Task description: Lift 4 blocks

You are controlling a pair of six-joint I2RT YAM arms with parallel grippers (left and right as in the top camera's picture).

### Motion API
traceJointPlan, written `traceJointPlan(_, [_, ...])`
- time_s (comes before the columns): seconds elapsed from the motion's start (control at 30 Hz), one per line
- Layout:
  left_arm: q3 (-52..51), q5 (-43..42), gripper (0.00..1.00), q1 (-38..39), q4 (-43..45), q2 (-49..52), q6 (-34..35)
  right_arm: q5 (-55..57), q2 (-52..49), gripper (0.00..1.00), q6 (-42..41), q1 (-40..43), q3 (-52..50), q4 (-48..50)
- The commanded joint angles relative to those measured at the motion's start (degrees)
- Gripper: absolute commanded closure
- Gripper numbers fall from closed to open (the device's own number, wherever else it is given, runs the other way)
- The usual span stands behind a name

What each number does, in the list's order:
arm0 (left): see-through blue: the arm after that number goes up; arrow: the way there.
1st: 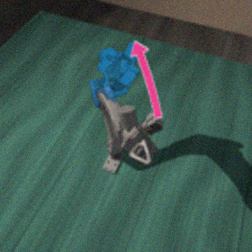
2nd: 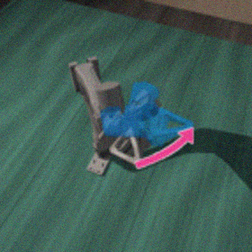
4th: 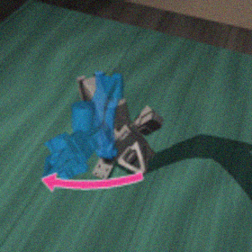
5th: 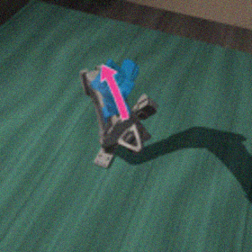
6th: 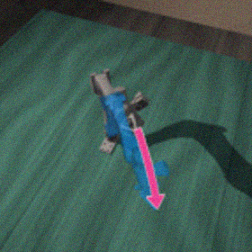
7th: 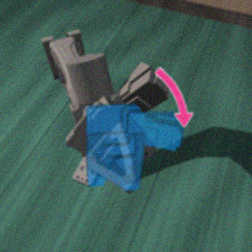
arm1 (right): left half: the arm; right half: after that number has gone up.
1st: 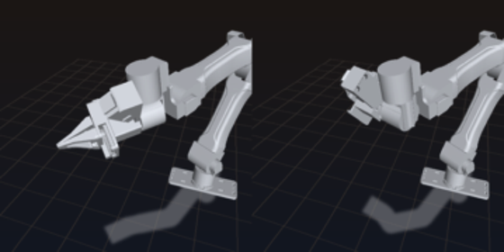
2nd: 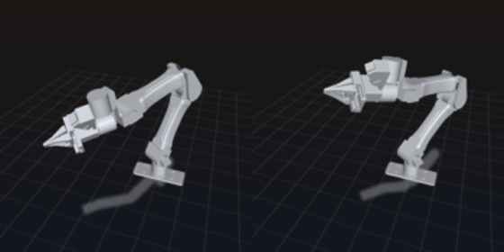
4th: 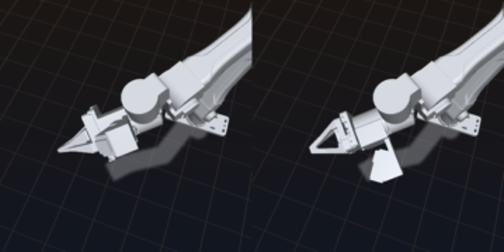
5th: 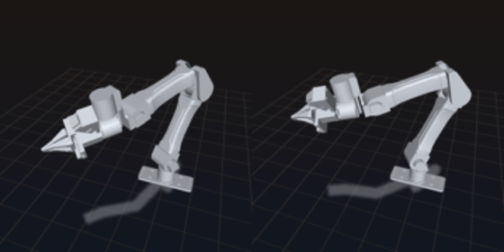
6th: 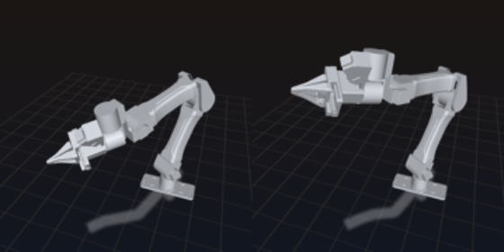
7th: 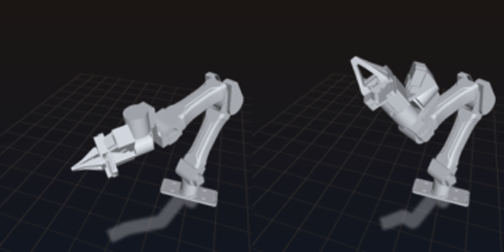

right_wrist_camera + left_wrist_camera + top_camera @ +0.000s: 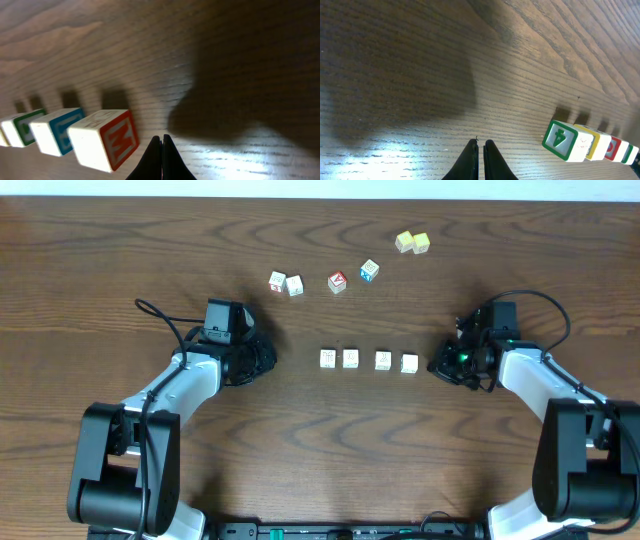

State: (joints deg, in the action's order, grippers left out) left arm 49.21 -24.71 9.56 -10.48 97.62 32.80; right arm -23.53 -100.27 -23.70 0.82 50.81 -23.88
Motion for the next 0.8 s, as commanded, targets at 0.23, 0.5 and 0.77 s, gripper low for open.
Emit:
traceJointPlan(0.23, [0.0, 0.8, 0.92, 2.5, 1.8, 0.5, -1.0, -2.0, -1.0, 0.99, -1.2, -1.3, -0.4, 3.0])
traceJointPlan(0.5, [0.0, 2.9, 0.92, 4.9, 2.5, 0.5, -1.0, 0.3, -3.2, 0.99, -3.5, -4.9, -0.4, 4.5])
traceJointPlan(0.77, [0.0, 2.9, 0.92, 4.9, 2.7, 0.5, -1.0, -1.7, -4.9, 0.99, -3.7, -5.0, -0.3, 7.3])
